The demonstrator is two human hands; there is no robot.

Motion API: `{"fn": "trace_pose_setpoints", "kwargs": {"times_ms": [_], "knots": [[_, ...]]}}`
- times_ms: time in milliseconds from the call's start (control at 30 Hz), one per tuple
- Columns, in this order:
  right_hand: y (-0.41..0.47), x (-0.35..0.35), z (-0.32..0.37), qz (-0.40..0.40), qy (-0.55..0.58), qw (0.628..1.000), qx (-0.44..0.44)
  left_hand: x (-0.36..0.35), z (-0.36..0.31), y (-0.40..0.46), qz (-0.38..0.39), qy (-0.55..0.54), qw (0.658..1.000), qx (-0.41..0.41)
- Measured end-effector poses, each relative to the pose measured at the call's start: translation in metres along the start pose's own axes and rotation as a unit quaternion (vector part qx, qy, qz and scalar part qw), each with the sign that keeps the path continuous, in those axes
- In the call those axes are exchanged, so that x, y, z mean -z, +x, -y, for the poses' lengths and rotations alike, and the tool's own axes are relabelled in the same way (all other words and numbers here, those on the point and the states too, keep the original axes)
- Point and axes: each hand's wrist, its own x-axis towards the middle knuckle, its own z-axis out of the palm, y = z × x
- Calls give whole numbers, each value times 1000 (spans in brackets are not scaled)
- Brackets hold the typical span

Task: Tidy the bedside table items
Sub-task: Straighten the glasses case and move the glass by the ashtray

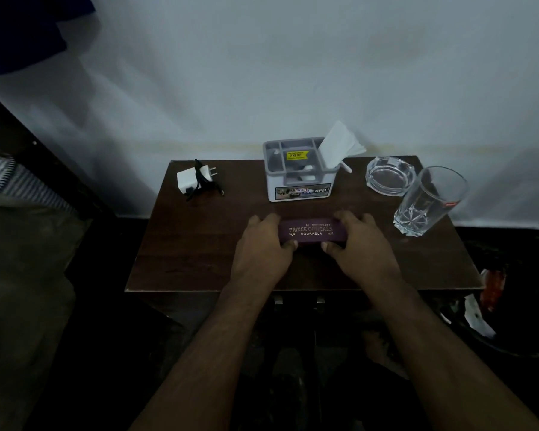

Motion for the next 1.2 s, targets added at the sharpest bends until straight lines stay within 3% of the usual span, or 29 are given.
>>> {"fn": "trace_pose_setpoints", "kwargs": {"times_ms": [233, 467, 667, 733, 1000, 1100, 1200], "knots": [[-6, 13, 3, -25, 2, 1000, 14, -2, -10, 1, -55, 25, 997, -37], [-42, 49, -30, -202, 14, 977, 73, -23, -59, -8, -80, -9, 986, -144], [-36, 84, -59, -379, 88, 919, 66, -61, -97, -17, -66, -152, 967, -192], [-32, 83, -72, -374, 116, 920, 32, -70, -108, -20, -22, -225, 958, -175], [-3, 62, -98, -203, 245, 945, -79, -85, -125, -10, 79, -398, 906, -118], [10, 55, -101, -201, 269, 940, -55, -89, -135, -1, 105, -478, 866, -104], [22, 54, -99, -217, 307, 925, -57, -96, -138, 7, 115, -493, 855, -116]]}}
